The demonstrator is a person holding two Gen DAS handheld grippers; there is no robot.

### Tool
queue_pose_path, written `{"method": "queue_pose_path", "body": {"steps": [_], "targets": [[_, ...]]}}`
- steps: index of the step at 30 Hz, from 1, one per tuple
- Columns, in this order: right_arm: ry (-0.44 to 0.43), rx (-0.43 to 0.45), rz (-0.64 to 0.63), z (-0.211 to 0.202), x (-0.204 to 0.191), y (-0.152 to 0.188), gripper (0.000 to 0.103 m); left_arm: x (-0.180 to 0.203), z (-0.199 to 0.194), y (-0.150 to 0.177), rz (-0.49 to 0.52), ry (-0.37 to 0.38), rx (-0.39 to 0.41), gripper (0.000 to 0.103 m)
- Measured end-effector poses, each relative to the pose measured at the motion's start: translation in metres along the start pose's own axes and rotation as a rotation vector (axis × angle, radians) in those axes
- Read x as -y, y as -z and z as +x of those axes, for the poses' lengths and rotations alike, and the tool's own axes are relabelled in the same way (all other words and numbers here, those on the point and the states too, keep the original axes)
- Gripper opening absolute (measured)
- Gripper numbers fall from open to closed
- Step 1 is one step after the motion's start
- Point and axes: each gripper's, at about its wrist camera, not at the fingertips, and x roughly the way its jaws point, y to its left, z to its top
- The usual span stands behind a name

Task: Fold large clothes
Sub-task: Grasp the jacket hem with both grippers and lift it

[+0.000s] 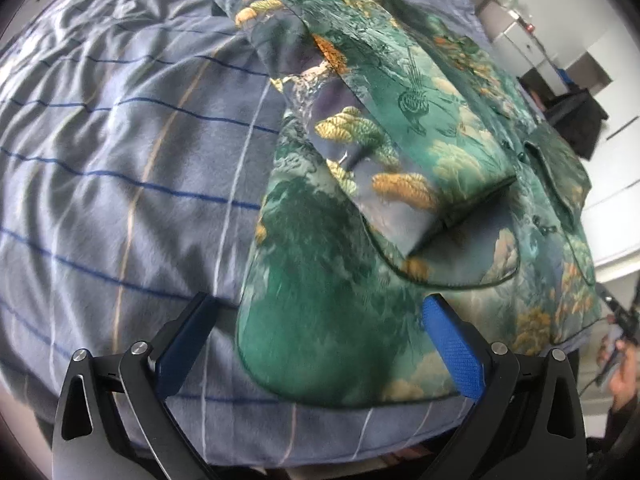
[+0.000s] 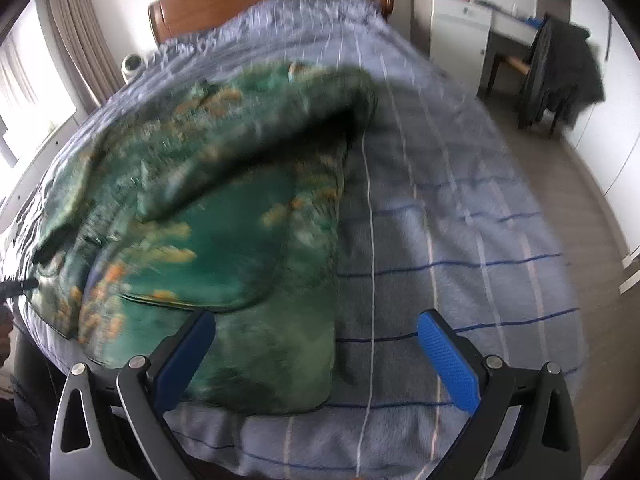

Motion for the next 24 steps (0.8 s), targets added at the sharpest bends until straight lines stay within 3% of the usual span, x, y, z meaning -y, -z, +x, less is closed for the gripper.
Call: {"method": "queue_pose_path", "body": {"steps": [3, 7, 8, 9, 10, 11, 13, 18, 24], "targets": [[-0.090, -0.034, 0.037, 0.023, 0.009, 0.001, 0.103, 0.002, 0.001, 0.001, 0.018, 0.014, 0.011, 0.101], [-0.264, -0.089, 0.186, 0.051, 0.024, 0.004, 0.101, 0.013, 0.004, -0.002, 0.073, -0.011, 0.000, 0.068], [-0.307, -0.116, 0.227, 0.056, 0.025, 0.004, 0.096, 0.016, 0.002, -0.001, 0.084, -0.027, 0.002, 0.051], [-0.341, -0.130, 0.251, 0.059, 0.025, 0.003, 0.078, 0.017, 0.001, 0.000, 0.095, -0.034, 0.000, 0.042], [-0.367, -0.137, 0.247, 0.059, 0.021, 0.002, 0.063, 0.018, -0.002, 0.000, 0.096, -0.043, 0.004, 0.026], [-0.362, -0.141, 0.229, 0.058, 0.019, 0.002, 0.055, 0.018, -0.003, -0.001, 0.094, -0.038, 0.004, 0.018], [-0.318, -0.140, 0.180, 0.052, 0.009, 0.000, 0.026, 0.017, -0.009, -0.003, 0.088, -0.027, 0.010, 0.014], [-0.264, -0.098, 0.122, 0.025, -0.012, -0.004, 0.021, 0.012, -0.031, 0.003, 0.109, -0.025, 0.028, 0.012], [-0.272, -0.111, 0.105, 0.011, -0.022, -0.011, 0.020, -0.008, -0.049, 0.020, 0.115, -0.041, 0.003, 0.012]]}}
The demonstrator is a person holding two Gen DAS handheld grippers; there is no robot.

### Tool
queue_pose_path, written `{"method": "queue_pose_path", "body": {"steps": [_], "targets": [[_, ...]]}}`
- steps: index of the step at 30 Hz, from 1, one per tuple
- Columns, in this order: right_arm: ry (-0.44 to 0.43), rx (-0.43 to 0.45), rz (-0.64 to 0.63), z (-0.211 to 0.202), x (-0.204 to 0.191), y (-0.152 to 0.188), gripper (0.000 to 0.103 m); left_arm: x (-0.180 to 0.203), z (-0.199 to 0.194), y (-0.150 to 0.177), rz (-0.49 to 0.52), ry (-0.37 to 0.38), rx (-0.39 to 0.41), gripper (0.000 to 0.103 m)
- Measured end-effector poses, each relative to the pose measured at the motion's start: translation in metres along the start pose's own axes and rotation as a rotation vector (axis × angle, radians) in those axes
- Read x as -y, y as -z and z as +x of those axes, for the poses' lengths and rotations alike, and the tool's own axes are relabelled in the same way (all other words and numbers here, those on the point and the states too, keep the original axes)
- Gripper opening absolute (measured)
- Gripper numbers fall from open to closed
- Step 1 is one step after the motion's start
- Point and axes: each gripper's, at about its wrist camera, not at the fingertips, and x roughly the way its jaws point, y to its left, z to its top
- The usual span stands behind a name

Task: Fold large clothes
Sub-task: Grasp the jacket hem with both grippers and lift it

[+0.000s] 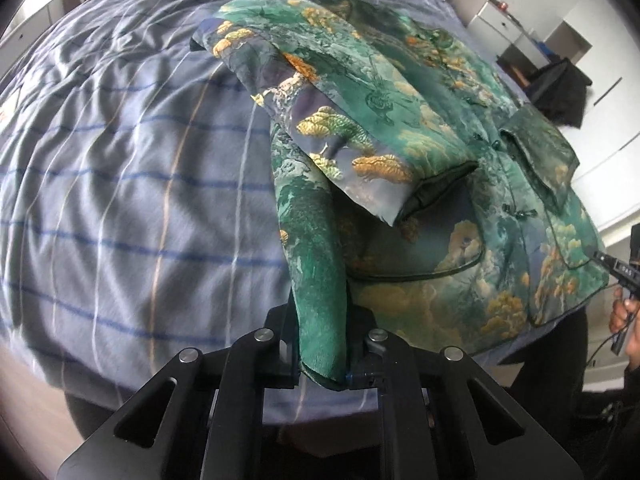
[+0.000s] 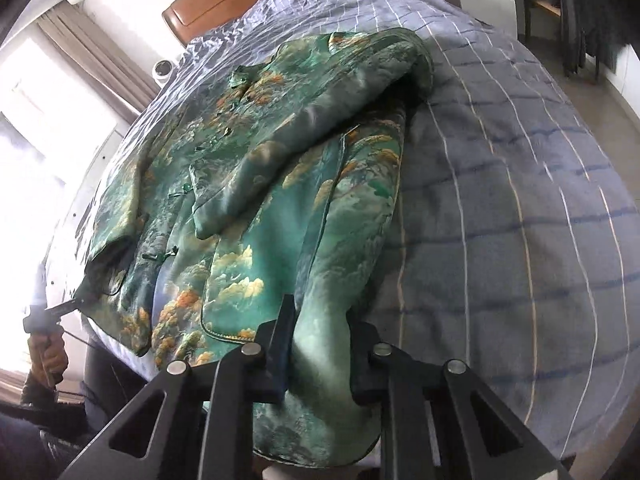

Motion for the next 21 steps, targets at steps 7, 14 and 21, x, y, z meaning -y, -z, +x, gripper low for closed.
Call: {"method": "queue_pose_path", "body": {"steps": [7, 14, 21], "targets": [[0.013, -0.043, 0.045, 0.005, 0.012, 0.026, 0.020, -0.013, 0.007, 0.018, -0.016, -0.027, -0.027, 0.013], [0.066, -0.032, -0.006, 0.014, 0.016, 0.019, 0.026, -0.002, 0.017, 0.015, 0.030, -0.124, -0.009, 0.037], [0.268, -0.002, -0.073, -0.013, 0.009, 0.013, 0.064, -0.007, -0.020, 0.034, -0.004, -0.154, 0.046, 0.065]]}}
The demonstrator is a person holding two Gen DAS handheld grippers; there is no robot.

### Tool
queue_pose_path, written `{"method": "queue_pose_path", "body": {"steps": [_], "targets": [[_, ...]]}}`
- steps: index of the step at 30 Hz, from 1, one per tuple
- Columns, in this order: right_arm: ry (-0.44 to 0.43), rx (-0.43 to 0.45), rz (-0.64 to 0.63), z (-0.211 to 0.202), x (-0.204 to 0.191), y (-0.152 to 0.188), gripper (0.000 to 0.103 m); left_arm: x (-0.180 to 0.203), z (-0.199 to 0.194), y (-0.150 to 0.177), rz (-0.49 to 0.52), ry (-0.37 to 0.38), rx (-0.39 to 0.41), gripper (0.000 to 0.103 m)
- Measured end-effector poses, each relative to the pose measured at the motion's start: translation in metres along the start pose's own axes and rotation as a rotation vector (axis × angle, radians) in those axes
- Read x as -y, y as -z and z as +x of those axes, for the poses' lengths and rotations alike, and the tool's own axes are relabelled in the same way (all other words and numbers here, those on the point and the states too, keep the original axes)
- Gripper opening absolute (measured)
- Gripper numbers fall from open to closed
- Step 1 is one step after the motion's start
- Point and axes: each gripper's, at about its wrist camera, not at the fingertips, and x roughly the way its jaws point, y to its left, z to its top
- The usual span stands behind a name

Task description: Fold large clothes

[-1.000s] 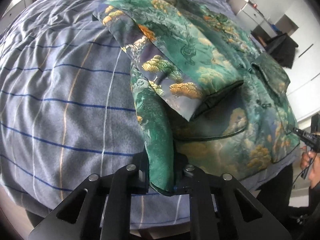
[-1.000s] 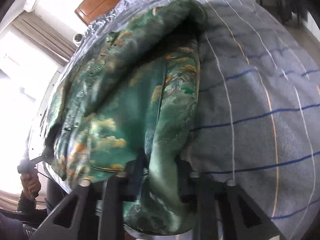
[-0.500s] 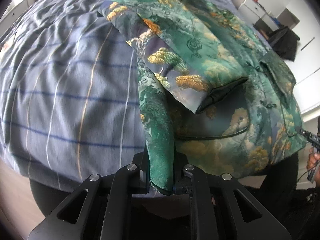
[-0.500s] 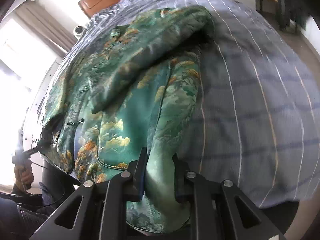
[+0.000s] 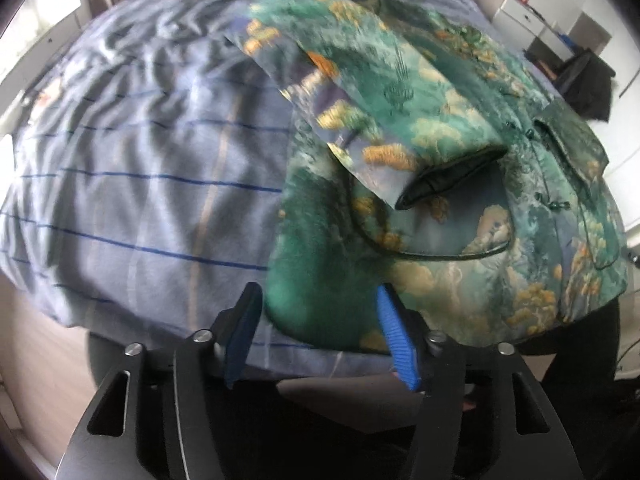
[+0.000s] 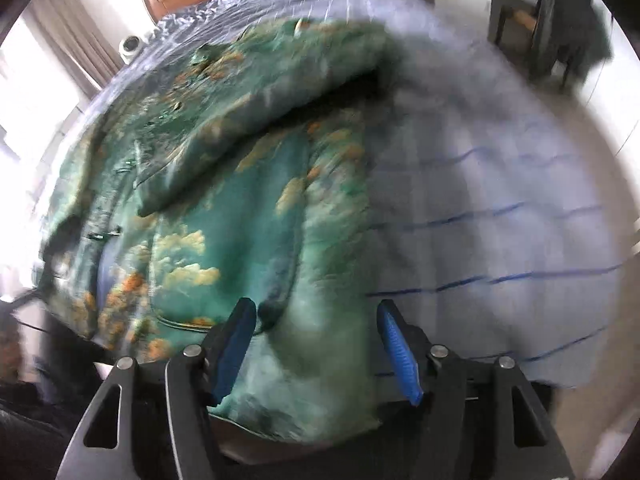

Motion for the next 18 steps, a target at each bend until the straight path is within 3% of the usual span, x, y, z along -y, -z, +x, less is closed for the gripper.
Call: {"method": "queue_pose_path", "body": {"steps": [3, 7, 13, 18], "targets": [[0.120, 0.118, -0.172, -0.032, -0.026, -0.011, 0.064, 0.000, -0.021, -0.002, 0.004, -0.040, 0.061, 0.072], [0.118, 0.229, -0.473, -0.046, -0.093, -0.030, 0.072, 0.011, -0.039, -0.018, -0.007, -0.045, 0.140, 0.076], [0.080, 0.258, -0.820, -0.008, -0.159, -0.043, 0.072, 0.025, -0.051, -0.022, -0.016, -0.041, 0.199, 0.081], [0.066, 0.220, -0.937, 0.041, -0.186, -0.058, 0.072, 0.028, -0.050, -0.019, -0.023, -0.043, 0.195, 0.081]]}}
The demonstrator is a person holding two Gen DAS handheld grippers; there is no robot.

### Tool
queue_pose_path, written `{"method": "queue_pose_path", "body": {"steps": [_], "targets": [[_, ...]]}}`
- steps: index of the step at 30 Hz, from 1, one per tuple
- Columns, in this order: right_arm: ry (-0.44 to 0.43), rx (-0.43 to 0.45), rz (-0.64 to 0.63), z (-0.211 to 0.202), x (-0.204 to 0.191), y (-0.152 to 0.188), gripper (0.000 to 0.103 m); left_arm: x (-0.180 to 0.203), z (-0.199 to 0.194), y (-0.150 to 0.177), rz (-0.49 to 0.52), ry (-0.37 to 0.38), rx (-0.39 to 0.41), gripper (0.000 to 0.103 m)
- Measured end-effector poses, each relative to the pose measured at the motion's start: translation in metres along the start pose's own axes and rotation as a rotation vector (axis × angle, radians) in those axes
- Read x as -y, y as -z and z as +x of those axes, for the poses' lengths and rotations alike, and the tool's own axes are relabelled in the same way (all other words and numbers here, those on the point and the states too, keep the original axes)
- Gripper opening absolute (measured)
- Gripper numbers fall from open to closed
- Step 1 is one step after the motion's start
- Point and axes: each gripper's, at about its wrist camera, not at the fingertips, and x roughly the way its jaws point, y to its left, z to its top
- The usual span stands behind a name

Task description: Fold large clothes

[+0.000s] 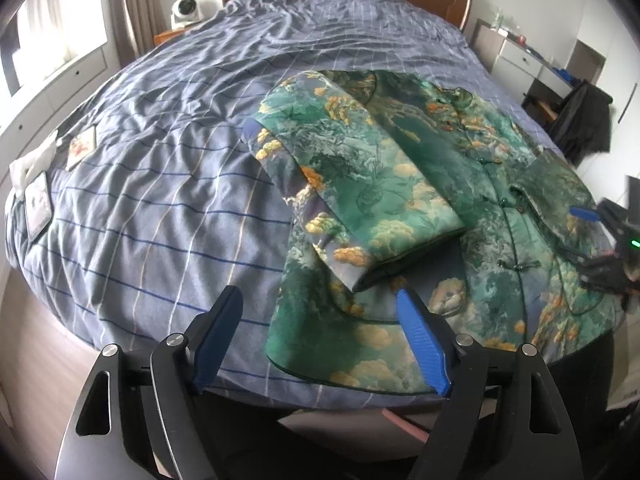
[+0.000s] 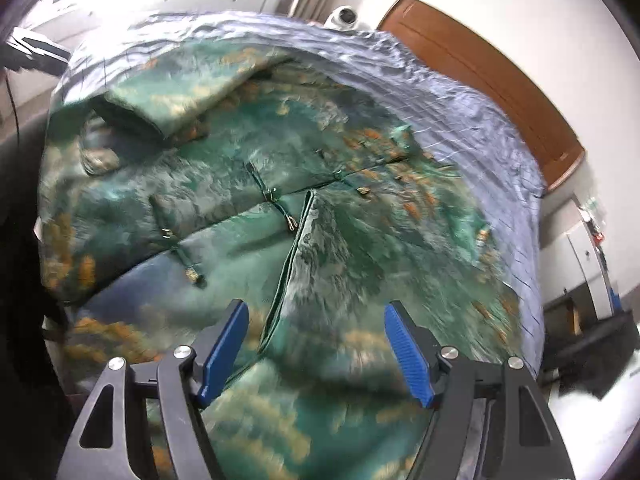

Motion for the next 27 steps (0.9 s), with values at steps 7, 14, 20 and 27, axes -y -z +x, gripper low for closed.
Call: {"method": "queue_pose_path", "body": {"steps": [7, 14, 20, 27], "targets": [[-0.027, -0.104, 0.160, 0.027, 0.021, 0.004, 0.014, -0.008, -0.005, 0.003, -0.017, -0.013, -0.003, 0.081], [0.150, 0.180, 0.734, -0.110, 0.120, 0.062, 0.014, 0.004, -0.012, -0.010, 0.005, 0.007, 0.030, 0.081], [0.359, 0.323, 1.188, -0.184, 0.188, 0.177, 0.014, 0.024, -0.016, -0.022, 0.058, 0.034, 0.057, 0.081], [0.338, 0.255, 1.745, -0.135, 0.213, 0.339, 0.014, 0.039, -0.020, -0.027, 0.153, -0.012, 0.079, 0.082]]}}
